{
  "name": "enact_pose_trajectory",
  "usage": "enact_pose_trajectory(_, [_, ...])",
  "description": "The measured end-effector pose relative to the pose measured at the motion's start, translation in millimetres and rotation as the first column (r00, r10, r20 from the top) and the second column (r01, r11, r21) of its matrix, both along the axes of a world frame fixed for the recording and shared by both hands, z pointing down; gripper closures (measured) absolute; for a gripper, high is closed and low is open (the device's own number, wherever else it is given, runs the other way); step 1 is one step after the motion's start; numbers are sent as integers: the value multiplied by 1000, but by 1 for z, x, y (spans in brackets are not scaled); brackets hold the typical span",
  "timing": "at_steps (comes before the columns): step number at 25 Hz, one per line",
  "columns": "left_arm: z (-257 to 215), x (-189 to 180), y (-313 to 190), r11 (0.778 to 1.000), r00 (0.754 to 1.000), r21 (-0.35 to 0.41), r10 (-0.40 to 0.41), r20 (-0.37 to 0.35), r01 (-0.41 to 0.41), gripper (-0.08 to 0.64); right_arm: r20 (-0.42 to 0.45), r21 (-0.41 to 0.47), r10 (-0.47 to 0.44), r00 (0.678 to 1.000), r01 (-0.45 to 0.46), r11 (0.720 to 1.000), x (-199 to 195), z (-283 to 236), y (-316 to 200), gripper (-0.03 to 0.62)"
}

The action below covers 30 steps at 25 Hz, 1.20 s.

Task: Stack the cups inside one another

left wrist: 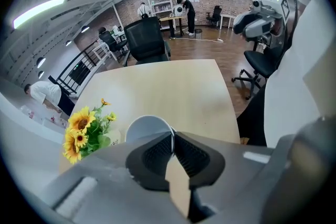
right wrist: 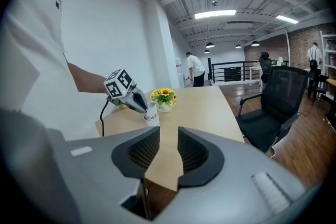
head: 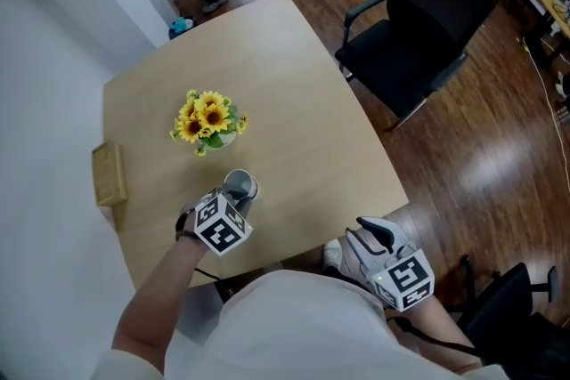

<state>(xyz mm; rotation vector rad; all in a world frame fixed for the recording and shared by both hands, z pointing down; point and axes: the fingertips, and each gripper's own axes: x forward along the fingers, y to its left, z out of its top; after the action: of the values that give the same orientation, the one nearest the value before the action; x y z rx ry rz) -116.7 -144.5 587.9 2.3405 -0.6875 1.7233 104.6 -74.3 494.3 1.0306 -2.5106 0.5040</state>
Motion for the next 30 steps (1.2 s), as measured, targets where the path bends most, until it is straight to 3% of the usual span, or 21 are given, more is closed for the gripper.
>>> enact_pose_trajectory(5, [16, -1, 2, 999, 999, -31, -35, 0, 35, 476, 7, -10, 0, 1000, 0, 1000, 4, 3, -1, 479])
enact_pose_trajectory(11, [13, -3, 4, 996, 997, -31, -78, 0, 78, 476, 19, -19, -26, 999, 27, 999, 7, 6, -3, 480])
enact_pose_trajectory(16, [1, -3, 9, 986, 986, -5, -165, -14, 165, 476, 23, -21, -90, 996, 91, 996, 11, 13, -2, 479])
enact_pose_trajectory(23, [-19, 16, 39, 963, 962, 86, -244, -123, 256, 486, 2, 29, -230, 973, 230, 973, 4, 17, -16, 479])
enact_pose_trajectory(30, [-32, 23, 93, 961, 959, 134, -217, -181, 242, 488, -15, 62, -288, 957, 289, 955, -16, 10, 1, 479])
